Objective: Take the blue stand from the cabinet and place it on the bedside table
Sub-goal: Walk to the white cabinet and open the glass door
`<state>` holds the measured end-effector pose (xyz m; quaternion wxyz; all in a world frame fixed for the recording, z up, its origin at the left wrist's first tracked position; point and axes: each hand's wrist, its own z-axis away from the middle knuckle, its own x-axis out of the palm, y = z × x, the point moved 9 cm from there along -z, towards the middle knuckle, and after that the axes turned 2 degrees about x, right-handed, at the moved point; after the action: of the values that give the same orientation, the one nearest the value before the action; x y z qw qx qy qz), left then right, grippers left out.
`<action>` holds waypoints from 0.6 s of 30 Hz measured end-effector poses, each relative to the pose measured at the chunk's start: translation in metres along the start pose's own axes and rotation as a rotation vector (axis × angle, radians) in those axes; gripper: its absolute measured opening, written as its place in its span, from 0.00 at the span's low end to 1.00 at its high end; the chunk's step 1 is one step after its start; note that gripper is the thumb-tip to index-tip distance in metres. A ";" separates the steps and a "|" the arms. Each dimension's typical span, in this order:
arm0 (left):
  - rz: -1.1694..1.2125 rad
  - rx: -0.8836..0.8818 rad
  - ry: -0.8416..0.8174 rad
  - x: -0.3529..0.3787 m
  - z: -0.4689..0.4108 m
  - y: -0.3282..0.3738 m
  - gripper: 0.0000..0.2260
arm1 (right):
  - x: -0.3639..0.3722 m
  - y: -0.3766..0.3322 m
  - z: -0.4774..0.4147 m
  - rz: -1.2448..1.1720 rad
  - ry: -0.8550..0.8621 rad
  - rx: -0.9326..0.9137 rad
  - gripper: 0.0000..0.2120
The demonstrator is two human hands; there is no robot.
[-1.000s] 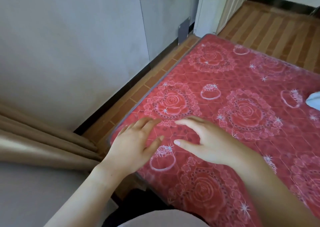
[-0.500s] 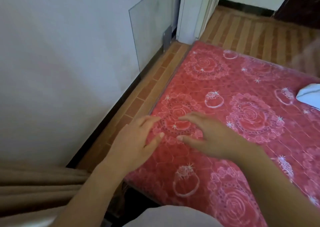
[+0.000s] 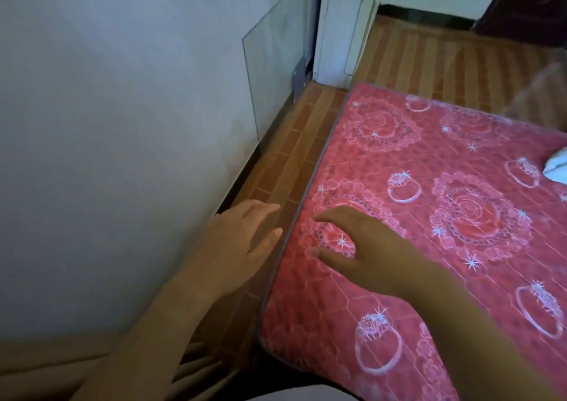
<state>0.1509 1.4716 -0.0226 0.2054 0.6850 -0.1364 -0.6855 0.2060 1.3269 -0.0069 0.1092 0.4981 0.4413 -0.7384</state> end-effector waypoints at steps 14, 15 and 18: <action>-0.038 -0.063 0.045 -0.022 0.029 -0.028 0.26 | 0.023 -0.024 -0.020 -0.067 -0.012 -0.105 0.27; -0.034 -0.063 0.045 -0.023 0.026 -0.031 0.25 | 0.022 -0.023 -0.022 -0.065 -0.008 -0.097 0.27; 0.000 -0.042 0.047 -0.029 0.010 -0.042 0.24 | 0.020 -0.022 -0.036 -0.048 -0.002 -0.053 0.27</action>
<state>0.1361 1.5212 -0.0163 0.2228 0.6966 -0.1172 -0.6718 0.2066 1.3729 -0.0163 0.1050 0.4837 0.4725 -0.7292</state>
